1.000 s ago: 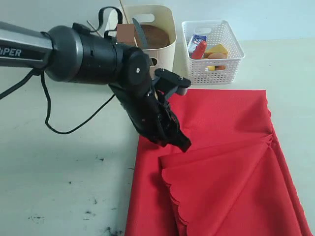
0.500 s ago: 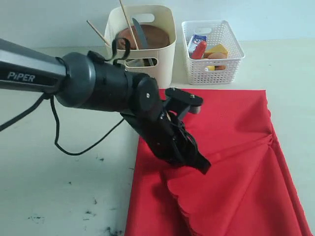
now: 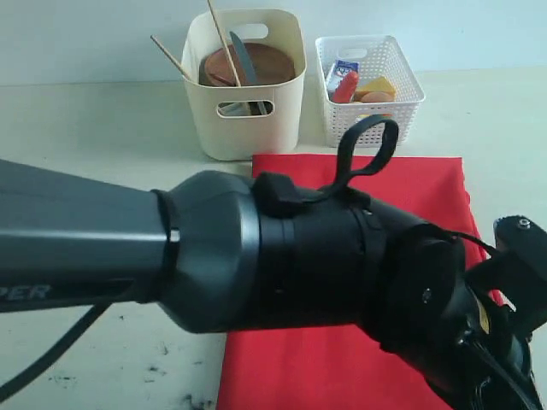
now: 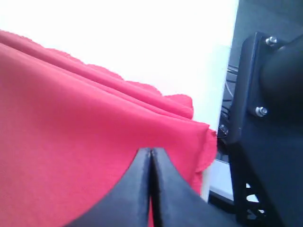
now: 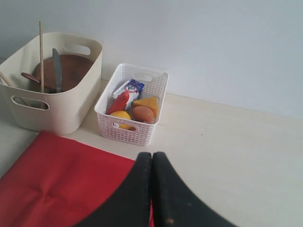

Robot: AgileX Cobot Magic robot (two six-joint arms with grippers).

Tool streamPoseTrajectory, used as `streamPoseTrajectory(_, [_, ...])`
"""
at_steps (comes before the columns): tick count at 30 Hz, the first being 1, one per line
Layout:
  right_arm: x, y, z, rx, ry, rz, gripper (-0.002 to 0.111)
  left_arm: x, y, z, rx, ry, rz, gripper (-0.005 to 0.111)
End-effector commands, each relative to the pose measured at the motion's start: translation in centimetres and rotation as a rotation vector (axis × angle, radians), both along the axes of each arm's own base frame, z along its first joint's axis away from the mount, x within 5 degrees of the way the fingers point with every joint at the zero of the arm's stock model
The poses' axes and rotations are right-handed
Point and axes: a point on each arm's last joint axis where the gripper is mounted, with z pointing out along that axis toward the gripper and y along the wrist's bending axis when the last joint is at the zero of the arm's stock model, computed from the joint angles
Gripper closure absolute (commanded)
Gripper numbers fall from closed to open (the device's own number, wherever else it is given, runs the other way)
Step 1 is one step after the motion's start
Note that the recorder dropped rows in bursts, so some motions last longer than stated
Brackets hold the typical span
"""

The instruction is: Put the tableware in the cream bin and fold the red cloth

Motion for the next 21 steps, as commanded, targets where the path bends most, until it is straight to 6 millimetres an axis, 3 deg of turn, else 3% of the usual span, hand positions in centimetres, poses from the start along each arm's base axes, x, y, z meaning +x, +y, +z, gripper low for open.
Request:
streamPoseTrajectory(1, [0.9, 0.5, -0.5, -0.022, 0.035, -0.007, 0.108, 2.5, 1.2, 0.0, 0.067, -0.025, 0.078, 0.105])
streamPoseTrajectory(7, [1.7, 1.0, -1.3, -0.042, 0.093, -0.013, 0.108, 7.7, 5.1, -0.9, 0.206, 0.017, 0.22, 0.105])
streamPoseTrajectory(11, [2.5, 1.9, -2.2, -0.041, 0.162, 0.013, 0.108, 10.0, 8.0, -0.2, 0.226, 0.04, 0.303, 0.105])
streamPoseTrajectory(15, [3.8, 4.3, -4.2, -0.016, 0.317, 0.142, 0.108, 11.5, 11.4, 1.9, 0.209, -0.005, 0.365, 0.105])
streamPoseTrajectory(21, [7.1, 9.0, -9.2, 0.015, 0.572, 0.331, 0.108, 13.6, 18.1, 5.6, 0.162, -0.04, 0.53, 0.105])
